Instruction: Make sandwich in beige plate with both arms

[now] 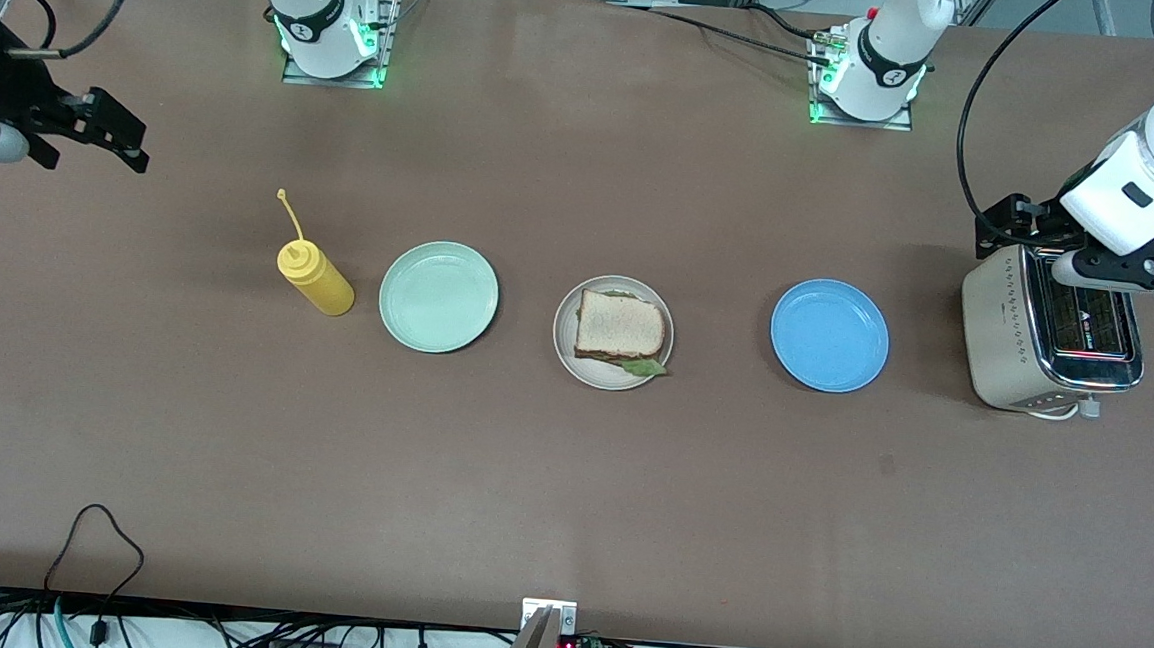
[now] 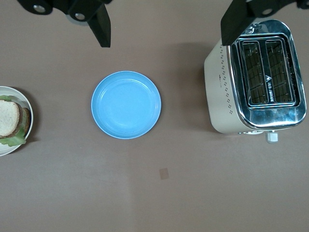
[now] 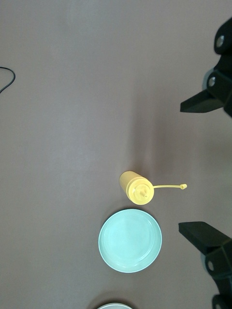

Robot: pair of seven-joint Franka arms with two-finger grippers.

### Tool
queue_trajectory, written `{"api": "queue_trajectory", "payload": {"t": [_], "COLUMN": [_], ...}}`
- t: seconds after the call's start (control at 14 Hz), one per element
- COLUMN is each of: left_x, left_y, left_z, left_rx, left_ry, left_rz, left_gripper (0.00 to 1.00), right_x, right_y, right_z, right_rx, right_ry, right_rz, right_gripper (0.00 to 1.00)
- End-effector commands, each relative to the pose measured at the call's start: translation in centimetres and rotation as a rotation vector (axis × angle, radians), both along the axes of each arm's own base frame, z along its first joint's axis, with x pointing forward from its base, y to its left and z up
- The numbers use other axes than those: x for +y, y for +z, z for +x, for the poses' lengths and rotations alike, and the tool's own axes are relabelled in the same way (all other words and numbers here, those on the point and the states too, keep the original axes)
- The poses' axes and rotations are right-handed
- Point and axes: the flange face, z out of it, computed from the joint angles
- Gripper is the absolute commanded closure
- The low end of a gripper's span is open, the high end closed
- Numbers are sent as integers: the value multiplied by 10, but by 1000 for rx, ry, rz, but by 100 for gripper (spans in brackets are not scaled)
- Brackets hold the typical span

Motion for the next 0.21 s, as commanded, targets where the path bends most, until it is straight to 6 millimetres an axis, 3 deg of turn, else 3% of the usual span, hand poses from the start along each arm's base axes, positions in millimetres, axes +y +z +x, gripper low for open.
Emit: {"api": "queue_trajectory", "payload": {"t": [0.0,0.14], "left_x": [-5,-4], "left_y": [6,5], "left_z": [2,3], "left_rx": [-2,-1], "left_ry": [-8,-8], "left_rz": [-9,-9], "left_gripper": [0,0], "right_x": [-1,-2], "right_y": [13,22], "right_z": [8,9], "right_rx": [-16,-22], "right_ry": [19,18], "right_rz": [4,-3], "right_gripper": [0,0]}}
